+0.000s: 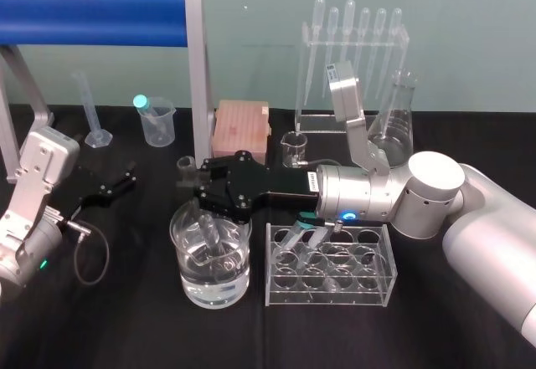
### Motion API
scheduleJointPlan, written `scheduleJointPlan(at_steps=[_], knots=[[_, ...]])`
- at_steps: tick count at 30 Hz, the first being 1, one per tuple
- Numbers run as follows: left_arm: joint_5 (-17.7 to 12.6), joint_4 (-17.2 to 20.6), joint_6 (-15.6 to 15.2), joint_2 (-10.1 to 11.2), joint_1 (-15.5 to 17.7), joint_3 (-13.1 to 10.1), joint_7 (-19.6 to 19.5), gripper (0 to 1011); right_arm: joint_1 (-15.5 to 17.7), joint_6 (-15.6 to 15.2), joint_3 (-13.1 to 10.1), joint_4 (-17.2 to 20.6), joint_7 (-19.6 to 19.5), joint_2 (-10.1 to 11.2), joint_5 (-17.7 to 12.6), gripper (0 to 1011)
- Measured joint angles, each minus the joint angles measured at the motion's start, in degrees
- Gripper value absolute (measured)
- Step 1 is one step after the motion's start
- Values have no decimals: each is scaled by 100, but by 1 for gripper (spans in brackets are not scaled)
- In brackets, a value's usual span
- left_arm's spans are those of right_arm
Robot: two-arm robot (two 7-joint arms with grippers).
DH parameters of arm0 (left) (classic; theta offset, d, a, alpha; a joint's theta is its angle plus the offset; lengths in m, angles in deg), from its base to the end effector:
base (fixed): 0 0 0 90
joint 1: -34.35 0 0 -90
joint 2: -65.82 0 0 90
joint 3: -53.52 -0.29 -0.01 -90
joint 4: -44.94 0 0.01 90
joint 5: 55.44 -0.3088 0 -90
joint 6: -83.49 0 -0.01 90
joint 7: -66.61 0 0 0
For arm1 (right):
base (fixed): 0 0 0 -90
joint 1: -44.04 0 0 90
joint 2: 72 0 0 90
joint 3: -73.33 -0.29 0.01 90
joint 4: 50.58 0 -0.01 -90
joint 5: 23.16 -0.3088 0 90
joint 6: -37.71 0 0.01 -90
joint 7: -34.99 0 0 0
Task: Hold the test tube with one hand and immerse one end into the beaker, then return it to the test tube rack.
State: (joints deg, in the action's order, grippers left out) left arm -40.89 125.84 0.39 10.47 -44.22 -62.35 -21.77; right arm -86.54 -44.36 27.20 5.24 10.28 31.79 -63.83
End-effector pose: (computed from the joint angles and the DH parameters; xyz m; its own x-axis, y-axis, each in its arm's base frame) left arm 0.3581 0.0827 -0.3023 0.2924 0.8802 0.3738 -0.9552 0.2874 0.0705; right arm 0.4773 0.0666 -0.2586 0.9996 -0.0007 -0.0278 0.0029 0.9969 0.0780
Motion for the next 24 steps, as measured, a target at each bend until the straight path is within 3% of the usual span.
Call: scheduleJointPlan(at_steps=[24], knots=[[0, 0, 0, 0, 0, 0, 0, 1000, 0, 0, 0, 0, 0, 0, 0, 227]])
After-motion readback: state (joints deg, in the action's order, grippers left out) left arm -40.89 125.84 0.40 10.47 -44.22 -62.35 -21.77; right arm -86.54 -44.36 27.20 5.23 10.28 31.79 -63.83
